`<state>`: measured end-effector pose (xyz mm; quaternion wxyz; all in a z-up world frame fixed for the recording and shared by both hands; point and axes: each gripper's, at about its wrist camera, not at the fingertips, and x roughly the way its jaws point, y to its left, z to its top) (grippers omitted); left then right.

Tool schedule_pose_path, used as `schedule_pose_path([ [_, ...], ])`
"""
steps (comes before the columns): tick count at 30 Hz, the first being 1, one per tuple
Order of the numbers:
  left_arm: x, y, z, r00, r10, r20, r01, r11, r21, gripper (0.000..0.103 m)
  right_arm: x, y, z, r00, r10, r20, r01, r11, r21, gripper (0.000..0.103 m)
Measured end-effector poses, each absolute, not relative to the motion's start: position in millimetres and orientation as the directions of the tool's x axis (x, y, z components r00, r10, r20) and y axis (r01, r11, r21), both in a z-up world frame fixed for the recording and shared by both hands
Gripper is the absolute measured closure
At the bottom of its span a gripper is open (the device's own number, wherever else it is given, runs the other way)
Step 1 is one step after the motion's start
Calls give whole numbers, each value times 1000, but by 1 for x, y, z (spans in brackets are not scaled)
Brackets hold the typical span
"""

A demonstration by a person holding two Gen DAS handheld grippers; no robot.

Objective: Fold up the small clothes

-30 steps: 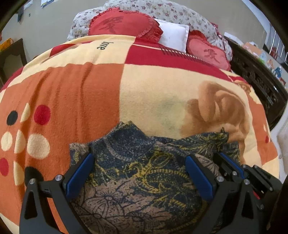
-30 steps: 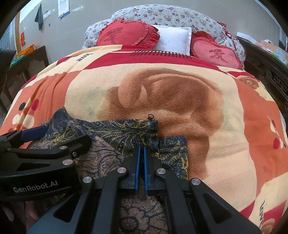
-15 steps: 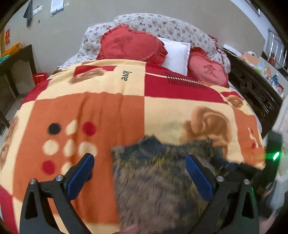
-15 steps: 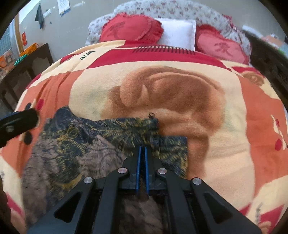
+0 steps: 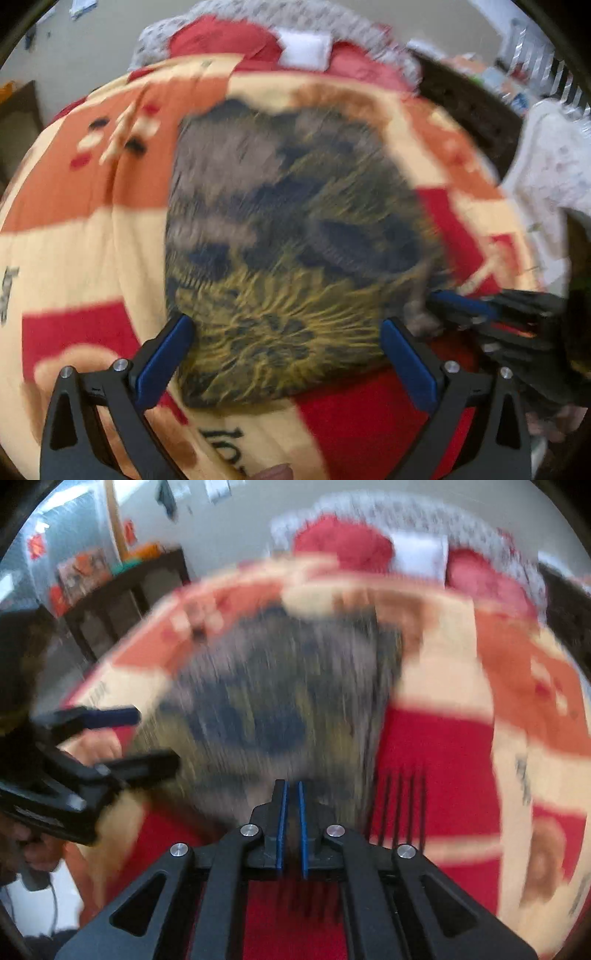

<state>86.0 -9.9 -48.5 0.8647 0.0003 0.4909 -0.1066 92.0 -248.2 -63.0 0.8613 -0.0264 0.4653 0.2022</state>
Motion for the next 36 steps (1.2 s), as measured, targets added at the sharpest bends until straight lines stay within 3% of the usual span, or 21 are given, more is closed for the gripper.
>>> schedule_pose_path([
  [8, 82, -8, -52, 519, -148, -842, 105, 988, -110, 0, 97, -270, -64, 471, 429, -771, -325, 897, 300, 97],
  [14, 81, -7, -42, 511, -127, -850, 50, 992, -118, 0, 48, -263, -27, 556, 312, -770, -314, 937, 154, 96],
  [17, 69, -12, -23, 515, -112, -850, 44, 994, -104, 0, 23, -267, -11, 581, 258, -772, -286, 953, 104, 87],
  [21, 46, -22, 0, 542, -63, -838, 50, 998, -42, 0, 1, -281, -1, 572, 258, -779, -239, 961, 143, 72],
  [29, 25, -35, 27, 539, -62, -840, 75, 997, -25, 0, -12, -301, 5, 548, 208, -810, -165, 976, 139, 60],
  [36, 22, -36, 35, 544, -56, -837, 71, 997, -20, 0, -21, -303, 18, 588, 237, -773, -185, 970, 156, 60],
])
